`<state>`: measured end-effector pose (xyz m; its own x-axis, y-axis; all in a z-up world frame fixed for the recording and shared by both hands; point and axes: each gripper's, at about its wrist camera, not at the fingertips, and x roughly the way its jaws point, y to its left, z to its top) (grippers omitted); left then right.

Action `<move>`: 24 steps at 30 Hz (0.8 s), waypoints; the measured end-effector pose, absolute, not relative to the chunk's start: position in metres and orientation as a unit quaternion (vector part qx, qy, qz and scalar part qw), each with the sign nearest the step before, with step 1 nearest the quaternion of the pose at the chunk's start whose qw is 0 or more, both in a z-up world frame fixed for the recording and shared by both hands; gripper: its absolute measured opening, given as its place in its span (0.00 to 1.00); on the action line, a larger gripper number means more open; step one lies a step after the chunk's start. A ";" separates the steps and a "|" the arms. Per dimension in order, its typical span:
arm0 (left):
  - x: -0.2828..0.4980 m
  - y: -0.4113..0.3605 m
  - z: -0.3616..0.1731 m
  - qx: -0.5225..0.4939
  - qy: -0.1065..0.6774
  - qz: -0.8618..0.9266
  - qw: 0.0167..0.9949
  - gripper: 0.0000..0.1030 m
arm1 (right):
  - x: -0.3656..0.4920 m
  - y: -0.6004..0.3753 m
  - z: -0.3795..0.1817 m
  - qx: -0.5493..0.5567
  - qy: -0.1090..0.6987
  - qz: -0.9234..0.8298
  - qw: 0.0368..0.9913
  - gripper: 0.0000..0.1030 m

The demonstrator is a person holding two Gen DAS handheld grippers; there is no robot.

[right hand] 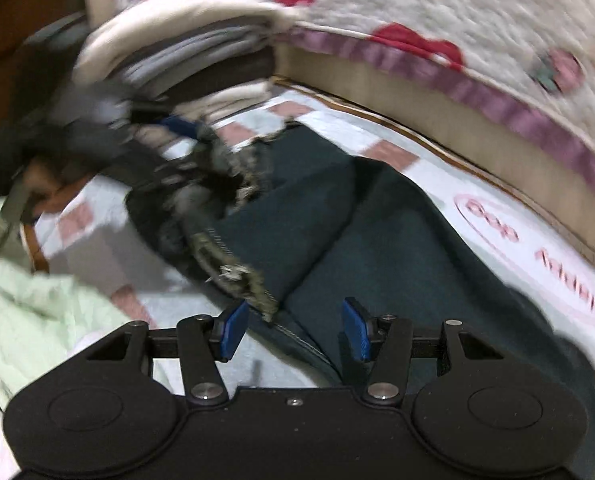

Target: Fold clothes

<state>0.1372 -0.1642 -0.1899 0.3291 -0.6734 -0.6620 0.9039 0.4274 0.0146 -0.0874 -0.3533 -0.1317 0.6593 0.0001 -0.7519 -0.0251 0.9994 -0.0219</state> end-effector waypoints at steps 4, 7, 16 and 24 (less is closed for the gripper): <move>0.127 -0.161 -0.193 0.201 0.247 -0.522 0.791 0.51 | -0.084 -0.334 -0.137 -0.077 0.424 0.004 0.902 0.55; 0.108 -0.161 -0.193 0.250 0.197 -0.544 0.776 0.02 | -0.087 -0.335 -0.141 -0.071 0.432 0.002 0.899 0.55; 0.203 -0.113 -0.175 0.003 0.333 -0.415 0.847 0.03 | -0.093 -0.366 -0.146 -0.013 0.444 -0.050 0.894 0.56; 0.189 -0.083 -0.177 -0.030 0.414 -0.415 0.809 0.37 | -0.090 -0.376 -0.166 0.028 0.452 -0.070 0.889 0.59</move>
<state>0.1891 -0.0829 -0.1774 0.3117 -0.6972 -0.6455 0.6474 0.6532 -0.3928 -0.0903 -0.3761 -0.1658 0.5815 -0.0990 -0.8075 0.1491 0.9887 -0.0139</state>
